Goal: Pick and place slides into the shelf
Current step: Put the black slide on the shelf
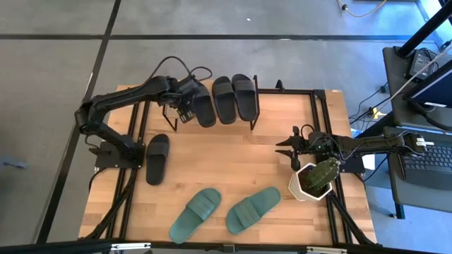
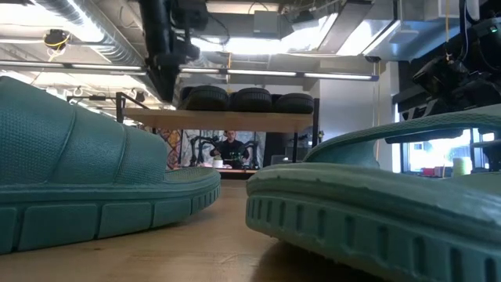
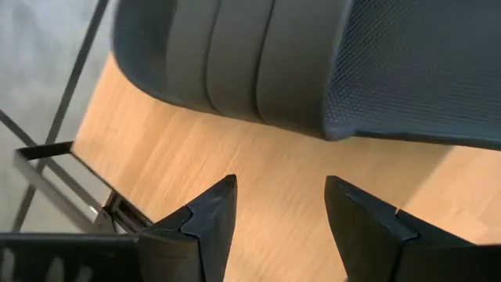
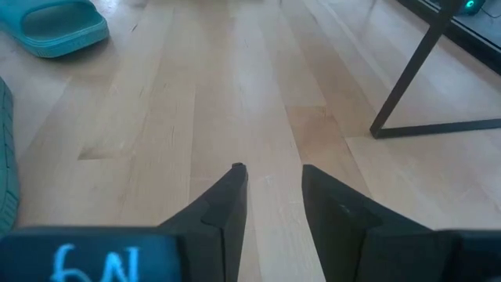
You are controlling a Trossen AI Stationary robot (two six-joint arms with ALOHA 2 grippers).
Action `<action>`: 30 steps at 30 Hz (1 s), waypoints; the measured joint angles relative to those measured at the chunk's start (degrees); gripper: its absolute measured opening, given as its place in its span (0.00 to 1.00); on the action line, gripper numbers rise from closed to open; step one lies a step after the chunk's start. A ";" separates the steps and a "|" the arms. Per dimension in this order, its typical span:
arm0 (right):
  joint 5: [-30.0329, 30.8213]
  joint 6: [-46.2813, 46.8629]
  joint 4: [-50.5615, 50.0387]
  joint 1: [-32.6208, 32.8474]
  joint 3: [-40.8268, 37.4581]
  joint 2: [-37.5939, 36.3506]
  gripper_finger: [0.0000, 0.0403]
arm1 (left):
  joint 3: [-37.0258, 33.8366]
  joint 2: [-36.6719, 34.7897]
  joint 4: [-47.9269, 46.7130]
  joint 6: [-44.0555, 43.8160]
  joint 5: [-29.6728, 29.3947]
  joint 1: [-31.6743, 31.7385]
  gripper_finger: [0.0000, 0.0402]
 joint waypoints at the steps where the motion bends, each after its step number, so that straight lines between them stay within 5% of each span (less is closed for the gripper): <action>1: 0.00 0.00 0.00 0.00 0.00 0.00 0.31 | 0.00 0.72 0.02 0.65 0.05 0.34 0.46; 30: 0.04 -0.22 -0.04 0.00 0.00 0.00 0.31 | -0.07 3.57 9.97 9.65 -3.22 2.40 0.46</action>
